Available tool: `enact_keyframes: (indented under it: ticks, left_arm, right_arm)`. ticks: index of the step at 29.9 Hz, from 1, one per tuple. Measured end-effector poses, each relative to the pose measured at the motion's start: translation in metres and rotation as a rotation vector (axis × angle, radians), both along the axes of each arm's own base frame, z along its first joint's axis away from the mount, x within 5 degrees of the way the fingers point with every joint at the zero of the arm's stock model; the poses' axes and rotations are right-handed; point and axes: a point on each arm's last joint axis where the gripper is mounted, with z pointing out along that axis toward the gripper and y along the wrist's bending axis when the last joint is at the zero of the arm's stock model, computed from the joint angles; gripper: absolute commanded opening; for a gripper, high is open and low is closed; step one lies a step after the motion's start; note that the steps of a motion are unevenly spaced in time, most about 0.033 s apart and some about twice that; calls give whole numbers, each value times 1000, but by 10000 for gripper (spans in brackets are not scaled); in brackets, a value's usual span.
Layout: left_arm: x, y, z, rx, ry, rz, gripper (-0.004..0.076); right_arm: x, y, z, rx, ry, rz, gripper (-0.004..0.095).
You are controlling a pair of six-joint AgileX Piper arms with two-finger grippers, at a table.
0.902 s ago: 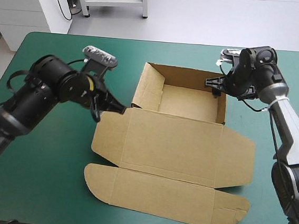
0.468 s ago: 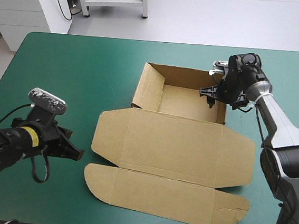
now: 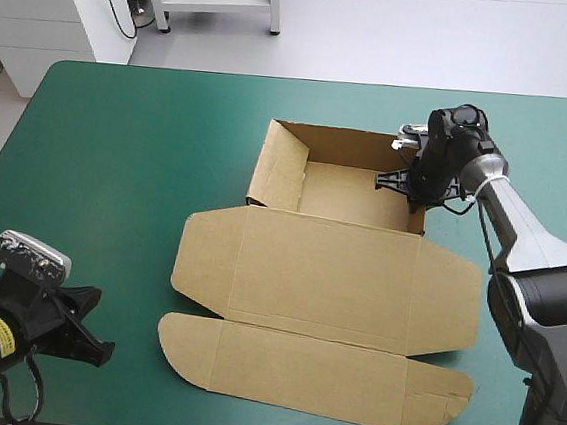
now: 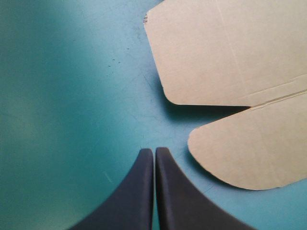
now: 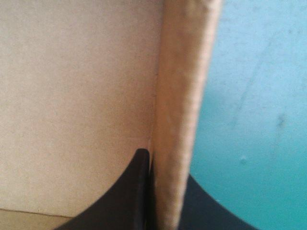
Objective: Fold the box
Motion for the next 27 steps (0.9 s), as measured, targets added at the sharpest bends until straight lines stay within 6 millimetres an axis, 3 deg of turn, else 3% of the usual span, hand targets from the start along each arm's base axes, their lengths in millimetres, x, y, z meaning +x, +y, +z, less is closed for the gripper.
enact_keyframes:
  ticks: [4,7,10,14,17,21,27]
  left_arm:
    - [-8,9,-15,31,-35,8,-8]
    - [-14,14,-21,20,-55,7,-8]
    - [-20,18,-22,5,-80,6,-8]
    - [-23,22,-20,11,-127,16,-8]
    - [-23,25,-19,28,-148,25,-8]
    - [-23,25,-18,31,-151,26,-8]
    - [-24,24,-19,19,-143,21,-8]
  right_arm:
    - [3,-11,0,19,-5,-3,-21]
    - [3,-33,16,18,-41,-6,-21]
    - [1,-69,54,-13,-151,-32,-21]
    - [-18,-142,114,-25,-320,-180,-21]
    - [-39,-186,138,-12,-389,-248,-21]
    - [-58,-237,143,-58,-405,-328,-21]
    - [-65,-308,118,-85,-420,-510,-21]
